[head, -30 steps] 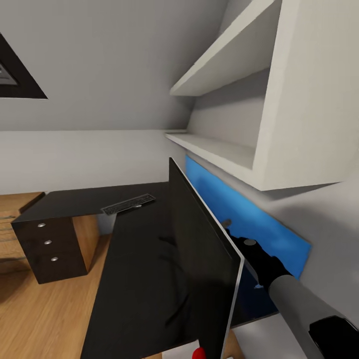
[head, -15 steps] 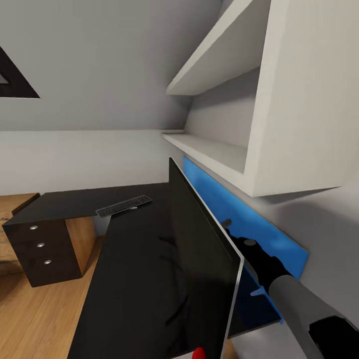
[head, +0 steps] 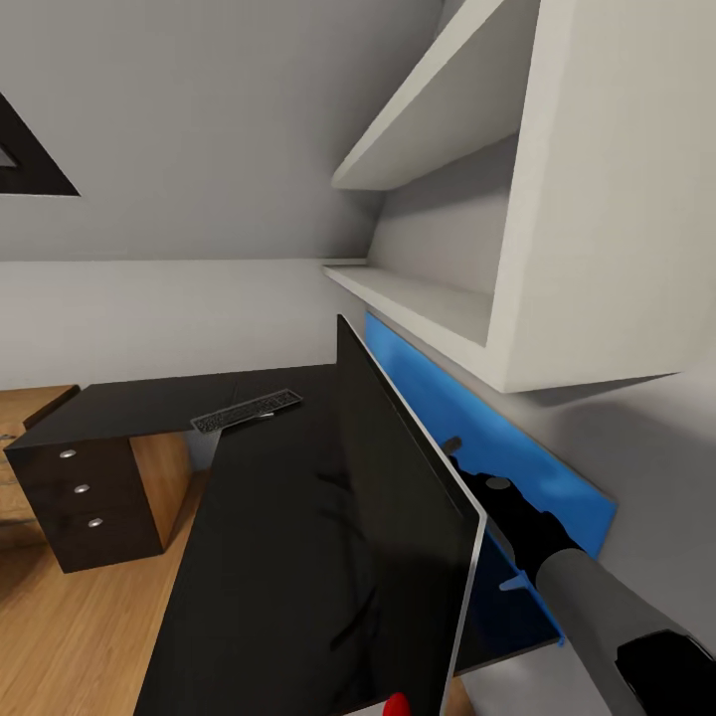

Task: In the bedroom, organize the workspace by keeping the computer under the desk, ensuring the monitor is on the desk, placing the keyboard on the desk next to the monitor, placing the mouse on the desk next to the keyboard, moving the folder from the swivel chair onto the desk next to the mouse, stacking the notebook on top of the folder with the pen on top of the notebook, and positioning the swivel chair next to the desk.

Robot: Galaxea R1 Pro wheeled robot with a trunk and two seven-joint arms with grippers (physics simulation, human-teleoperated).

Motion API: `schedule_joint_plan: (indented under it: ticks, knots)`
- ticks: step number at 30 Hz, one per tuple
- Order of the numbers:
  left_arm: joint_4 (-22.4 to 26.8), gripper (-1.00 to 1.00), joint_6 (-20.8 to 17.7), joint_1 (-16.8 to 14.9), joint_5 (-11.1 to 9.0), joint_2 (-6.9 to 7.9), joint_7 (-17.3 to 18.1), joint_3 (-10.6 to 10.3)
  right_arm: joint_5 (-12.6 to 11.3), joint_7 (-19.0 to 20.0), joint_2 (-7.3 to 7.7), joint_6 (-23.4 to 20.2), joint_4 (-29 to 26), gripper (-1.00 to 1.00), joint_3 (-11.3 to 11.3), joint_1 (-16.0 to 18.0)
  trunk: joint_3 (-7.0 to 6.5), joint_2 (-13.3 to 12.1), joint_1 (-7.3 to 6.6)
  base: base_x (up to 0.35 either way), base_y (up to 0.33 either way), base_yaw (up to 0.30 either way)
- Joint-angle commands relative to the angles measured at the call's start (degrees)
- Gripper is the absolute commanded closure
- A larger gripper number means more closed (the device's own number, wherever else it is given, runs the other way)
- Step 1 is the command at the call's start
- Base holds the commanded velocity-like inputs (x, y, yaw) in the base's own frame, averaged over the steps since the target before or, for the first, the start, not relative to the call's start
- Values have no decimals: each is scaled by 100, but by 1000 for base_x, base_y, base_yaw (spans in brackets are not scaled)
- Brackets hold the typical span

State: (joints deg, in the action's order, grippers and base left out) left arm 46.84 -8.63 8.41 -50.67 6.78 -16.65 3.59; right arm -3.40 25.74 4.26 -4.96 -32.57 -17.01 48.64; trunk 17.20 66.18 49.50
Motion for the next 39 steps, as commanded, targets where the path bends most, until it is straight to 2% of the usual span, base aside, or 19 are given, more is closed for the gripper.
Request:
schedule_joint_plan:
  ticks: [1, 11, 30, 39]
  knots:
    - [18, -100, -27, 3, -39, 0, -27, 4, -97, 2, 5, -52, -21, 100, -4, 6, 5, 5, 0, 0, 0, 0]
    - [18, -100, -19, 41, -22, -26, -15, 2, -93, 2, 2, -56, -21, 100, -4, 7, 5, 5, 0, 0, 0, 19]
    - [-28, -100, 77, 171, 36, -87, -60, -16, -93, 2, 21, -50, -28, 100, -1, 7, 5, 5, 0, 0, 0, 112]
    - [-65, -100, 150, 374, 38, -98, -35, -24, -91, 2, 22, -49, -30, 100, -4, 7, 5, 5, 0, 103, -131, 11]
